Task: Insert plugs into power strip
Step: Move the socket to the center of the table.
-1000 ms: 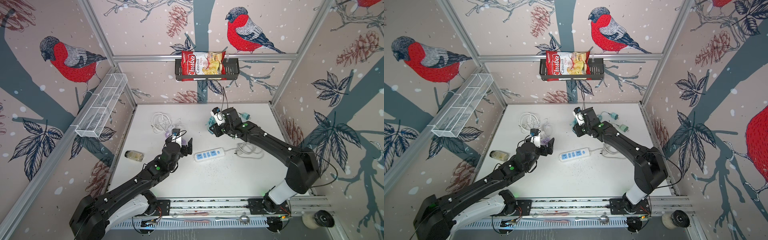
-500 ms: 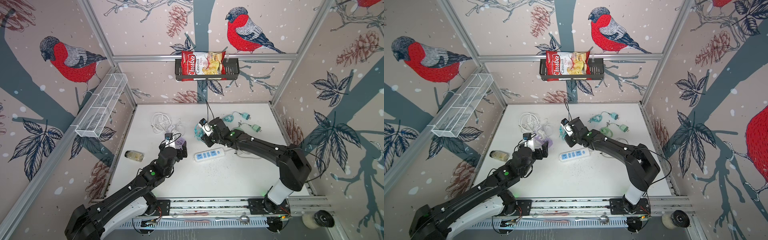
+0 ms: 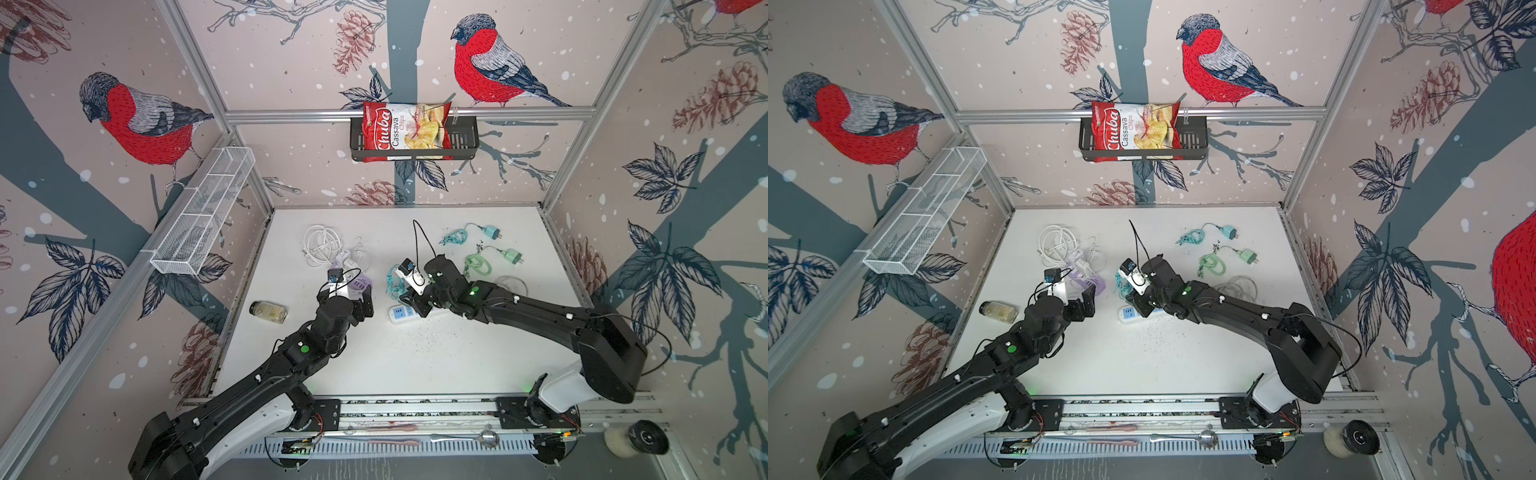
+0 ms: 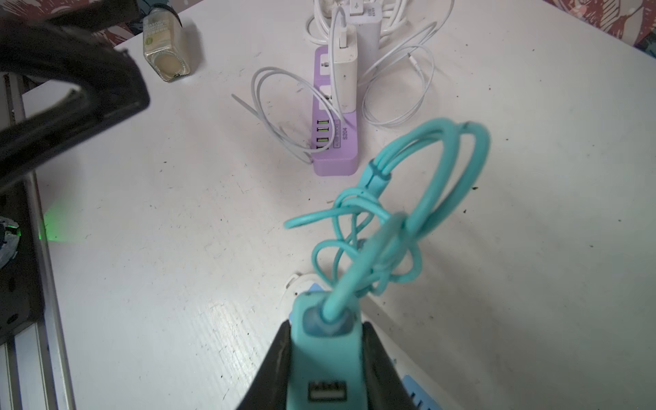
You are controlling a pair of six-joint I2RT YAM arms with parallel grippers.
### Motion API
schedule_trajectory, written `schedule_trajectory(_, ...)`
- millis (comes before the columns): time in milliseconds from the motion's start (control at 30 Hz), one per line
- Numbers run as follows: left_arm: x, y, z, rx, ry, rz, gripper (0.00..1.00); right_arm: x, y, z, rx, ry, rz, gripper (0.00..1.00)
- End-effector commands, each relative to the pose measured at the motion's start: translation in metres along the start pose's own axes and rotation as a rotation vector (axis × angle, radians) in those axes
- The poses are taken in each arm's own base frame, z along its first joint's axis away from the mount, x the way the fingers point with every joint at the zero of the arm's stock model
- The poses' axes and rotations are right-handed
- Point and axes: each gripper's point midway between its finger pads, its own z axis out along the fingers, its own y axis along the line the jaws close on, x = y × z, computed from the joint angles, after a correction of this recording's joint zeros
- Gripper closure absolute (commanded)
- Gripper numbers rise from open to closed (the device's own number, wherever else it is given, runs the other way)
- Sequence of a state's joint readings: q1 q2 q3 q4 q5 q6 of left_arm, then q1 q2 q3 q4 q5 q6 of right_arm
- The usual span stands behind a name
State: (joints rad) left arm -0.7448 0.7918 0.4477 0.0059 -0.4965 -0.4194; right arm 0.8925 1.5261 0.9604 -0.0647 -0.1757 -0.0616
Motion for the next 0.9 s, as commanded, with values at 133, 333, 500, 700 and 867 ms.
schedule_trajectory(133,0.023,-0.002,-0.001,0.043,0.071,-0.033,0.04,-0.021,0.002,0.001,-0.056,-0.088,-0.071,1.00)
schedule_trajectory(333,0.052,-0.013,0.002,0.129,0.145,-0.046,0.04,-0.015,-0.009,0.002,-0.048,-0.076,-0.069,1.00)
schedule_trajectory(500,0.073,-0.020,0.008,0.177,0.188,-0.079,0.05,-0.010,-0.021,0.002,-0.016,-0.065,-0.039,1.00)
schedule_trajectory(700,0.082,-0.026,0.016,0.194,0.204,-0.088,0.05,-0.003,-0.024,0.001,0.001,-0.063,0.009,1.00)
schedule_trajectory(867,0.084,-0.026,0.018,0.199,0.201,-0.083,0.05,-0.004,-0.026,-0.004,0.029,-0.074,0.024,1.00)
